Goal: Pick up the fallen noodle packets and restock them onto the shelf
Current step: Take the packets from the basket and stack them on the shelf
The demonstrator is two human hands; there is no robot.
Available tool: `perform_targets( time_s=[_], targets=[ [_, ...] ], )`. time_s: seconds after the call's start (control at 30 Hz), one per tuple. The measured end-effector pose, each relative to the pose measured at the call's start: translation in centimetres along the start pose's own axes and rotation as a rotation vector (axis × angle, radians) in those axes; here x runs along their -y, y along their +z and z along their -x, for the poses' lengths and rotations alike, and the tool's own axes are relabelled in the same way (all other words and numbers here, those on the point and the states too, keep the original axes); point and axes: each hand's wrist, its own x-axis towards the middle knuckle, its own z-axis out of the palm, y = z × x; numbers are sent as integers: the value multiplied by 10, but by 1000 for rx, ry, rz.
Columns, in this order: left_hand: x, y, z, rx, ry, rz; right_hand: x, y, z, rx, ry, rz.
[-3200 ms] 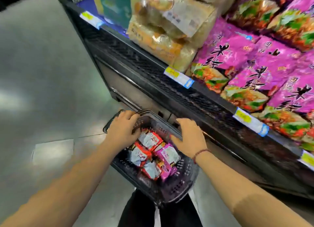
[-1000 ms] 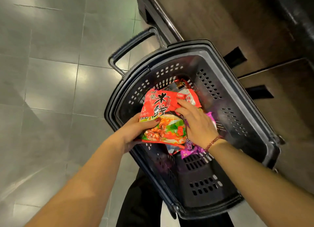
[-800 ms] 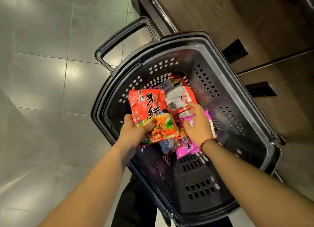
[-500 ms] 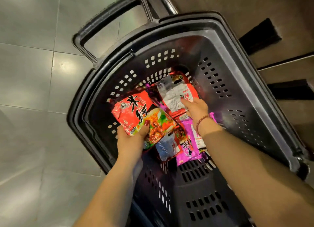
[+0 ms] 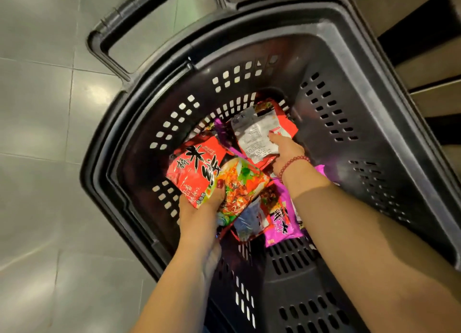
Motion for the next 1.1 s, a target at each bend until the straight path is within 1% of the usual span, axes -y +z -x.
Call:
perform_targets(
  time_s=[0.03, 0.1, 0.17, 0.23, 0.3, 0.37, 0.5, 0.57, 0.7, 0.8, 0.9, 1.0, 1.07, 1.1],
  targets=[
    [-2, 0, 5, 32, -21, 1, 1, -2, 12, 16, 5, -24],
    [-11, 2, 20, 97, -36, 7, 5, -13, 33, 49, -43, -127],
    [-21, 1, 38, 124, -38, -22, 6, -27, 59, 100, -87, -182],
    [-32, -4, 60, 161, -45, -55, 10, -47, 97, 176, -144, -107],
    [-45, -14, 84, 187, -64, -107, 17, -70, 139, 203, -175, -42],
    [-65, -25, 111, 206, -82, -150, 23, -93, 181, 264, -197, 1],
    [-111, -43, 180, 319, -99, -278, 35, -125, 274, 358, -288, -12],
    [-135, -53, 213, 376, -89, -341, 42, -133, 323, 383, -387, -25],
    [-182, -68, 272, 533, -81, -491, 63, -146, 416, 468, -636, 48],
    [-213, -70, 315, 657, -55, -556, 80, -154, 488, 560, -729, 56],
    [-232, -69, 353, 767, 13, -619, 91, -167, 549, 531, -827, 33],
    [-248, -59, 391, 905, 82, -683, 95, -184, 598, 546, -909, -114],
    [-251, -49, 413, 986, 113, -696, 98, -193, 627, 498, -970, -202],
    [-251, -42, 422, 1021, 124, -699, 101, -198, 638, 453, -952, -315]
  ],
)
